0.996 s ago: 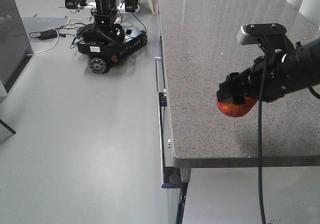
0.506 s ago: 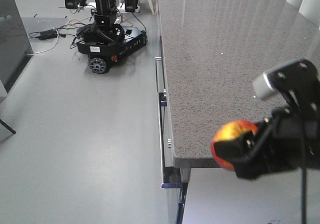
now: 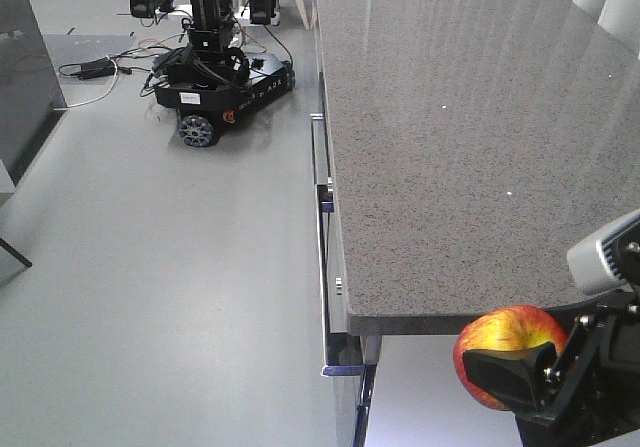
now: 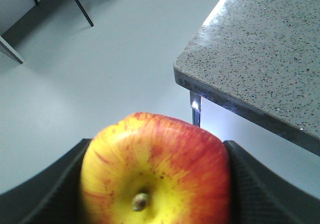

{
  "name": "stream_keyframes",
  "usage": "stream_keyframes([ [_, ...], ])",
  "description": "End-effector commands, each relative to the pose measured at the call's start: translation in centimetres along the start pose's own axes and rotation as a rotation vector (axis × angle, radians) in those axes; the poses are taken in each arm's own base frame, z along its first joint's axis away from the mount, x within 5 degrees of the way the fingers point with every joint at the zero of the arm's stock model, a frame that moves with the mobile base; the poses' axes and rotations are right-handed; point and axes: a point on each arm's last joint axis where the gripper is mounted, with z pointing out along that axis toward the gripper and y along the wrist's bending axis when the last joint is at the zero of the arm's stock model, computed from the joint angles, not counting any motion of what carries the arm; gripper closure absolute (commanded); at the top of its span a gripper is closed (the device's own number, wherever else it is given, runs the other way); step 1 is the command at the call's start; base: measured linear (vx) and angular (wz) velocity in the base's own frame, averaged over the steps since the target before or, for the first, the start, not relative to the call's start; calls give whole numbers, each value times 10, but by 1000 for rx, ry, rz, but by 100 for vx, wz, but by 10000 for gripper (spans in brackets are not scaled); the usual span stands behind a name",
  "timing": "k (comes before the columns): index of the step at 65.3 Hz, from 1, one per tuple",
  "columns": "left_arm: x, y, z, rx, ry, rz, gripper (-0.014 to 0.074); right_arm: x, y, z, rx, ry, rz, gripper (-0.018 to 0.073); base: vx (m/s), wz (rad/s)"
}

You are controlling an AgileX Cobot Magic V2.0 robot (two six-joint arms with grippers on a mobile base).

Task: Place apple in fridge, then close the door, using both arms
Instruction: 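Hold the apple in the right gripper beside the counter edge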

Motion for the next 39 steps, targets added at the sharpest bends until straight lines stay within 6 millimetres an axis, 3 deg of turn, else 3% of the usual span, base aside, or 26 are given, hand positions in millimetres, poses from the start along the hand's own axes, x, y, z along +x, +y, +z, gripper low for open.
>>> stream_keyframes([
  [1,2,0,0,9,-59,-11,602,-12,2,-8,0,-91,-2,337,0,0],
  [39,2,0,0,9,-59,-11,602,-12,2,-8,-2,-83,-2,337,0,0],
])
